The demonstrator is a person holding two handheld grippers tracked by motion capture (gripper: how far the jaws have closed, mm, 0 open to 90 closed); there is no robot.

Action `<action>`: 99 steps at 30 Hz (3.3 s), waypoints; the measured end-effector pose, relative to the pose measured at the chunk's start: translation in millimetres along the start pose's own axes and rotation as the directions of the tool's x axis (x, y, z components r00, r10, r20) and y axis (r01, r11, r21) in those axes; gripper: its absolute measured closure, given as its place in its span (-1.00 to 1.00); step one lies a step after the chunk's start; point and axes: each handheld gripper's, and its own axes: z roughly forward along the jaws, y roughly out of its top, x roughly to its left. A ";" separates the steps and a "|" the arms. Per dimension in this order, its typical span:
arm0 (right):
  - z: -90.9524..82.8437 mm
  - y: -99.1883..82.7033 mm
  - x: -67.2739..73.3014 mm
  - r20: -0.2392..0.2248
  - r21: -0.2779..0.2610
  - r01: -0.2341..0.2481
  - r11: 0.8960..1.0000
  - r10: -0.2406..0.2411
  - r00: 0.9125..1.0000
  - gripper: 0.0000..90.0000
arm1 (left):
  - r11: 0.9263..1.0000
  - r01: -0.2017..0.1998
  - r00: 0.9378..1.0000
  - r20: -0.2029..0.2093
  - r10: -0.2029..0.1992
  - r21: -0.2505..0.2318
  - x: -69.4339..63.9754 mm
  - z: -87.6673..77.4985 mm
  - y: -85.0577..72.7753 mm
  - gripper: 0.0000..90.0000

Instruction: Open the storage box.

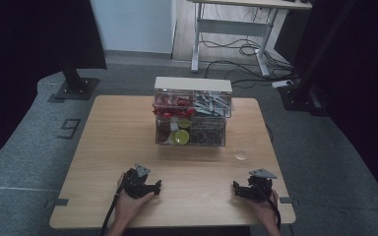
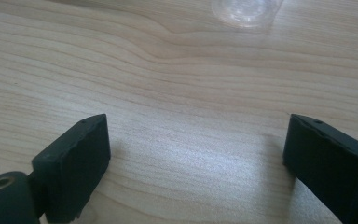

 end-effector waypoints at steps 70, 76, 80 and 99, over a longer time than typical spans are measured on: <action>-6.4 -5.4 3.3 -0.024 -0.014 0.021 1.000 -0.021 0.999 -0.69 | 0.963 0.160 0.963 0.251 -0.103 -0.219 -2.9 -21.7 51.5 1.00; -6.3 -5.4 3.9 -0.017 -0.014 0.016 1.000 -0.016 1.000 -0.70 | 0.964 0.155 0.963 0.252 -0.098 -0.216 -1.7 -14.3 64.1 1.00; -6.3 -5.4 4.3 -0.011 -0.014 0.011 1.000 -0.011 1.000 -0.70 | 0.965 0.165 0.961 0.255 -0.111 -0.202 1.7 -5.0 69.3 1.00; -5.8 -4.8 4.4 -0.010 -0.012 0.010 1.000 -0.010 1.000 -0.70 | 0.970 0.142 0.962 0.258 -0.088 -0.198 -1.0 22.5 91.9 1.00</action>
